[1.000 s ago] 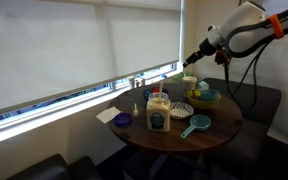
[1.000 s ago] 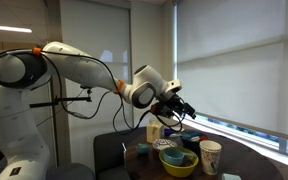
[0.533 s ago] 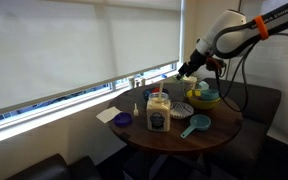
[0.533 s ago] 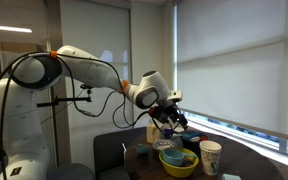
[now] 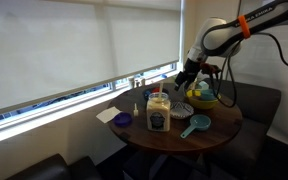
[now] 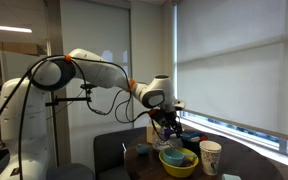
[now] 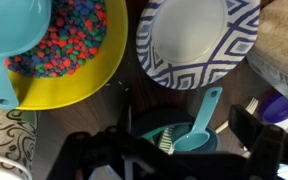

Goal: Move the scoop from the blue bowl to the cup

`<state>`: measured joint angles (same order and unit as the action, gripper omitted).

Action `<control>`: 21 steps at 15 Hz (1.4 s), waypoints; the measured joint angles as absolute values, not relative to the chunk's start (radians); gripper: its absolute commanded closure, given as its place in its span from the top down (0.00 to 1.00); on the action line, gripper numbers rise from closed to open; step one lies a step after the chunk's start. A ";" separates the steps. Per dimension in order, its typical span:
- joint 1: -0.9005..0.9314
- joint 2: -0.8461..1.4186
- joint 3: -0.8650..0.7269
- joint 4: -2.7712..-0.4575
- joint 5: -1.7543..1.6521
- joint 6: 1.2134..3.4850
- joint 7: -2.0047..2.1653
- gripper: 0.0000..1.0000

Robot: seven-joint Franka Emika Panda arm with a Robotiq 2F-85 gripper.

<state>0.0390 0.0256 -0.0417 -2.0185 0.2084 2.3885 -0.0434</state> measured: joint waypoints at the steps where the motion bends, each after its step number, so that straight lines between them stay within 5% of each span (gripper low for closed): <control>1: 0.038 0.040 -0.042 -2.009 0.208 2.388 -0.043 1.00; 8: 0.039 0.094 -0.002 -1.966 0.260 2.417 -0.091 1.00; 11: 0.040 0.151 0.026 -1.912 0.273 2.423 -0.093 0.84; 14: 0.039 0.206 0.030 -1.865 0.273 2.418 -0.076 0.79; 16: 0.037 0.237 0.032 -1.838 0.273 2.416 -0.074 0.55; 21: 0.033 0.289 0.041 -1.782 0.273 2.386 -0.069 0.26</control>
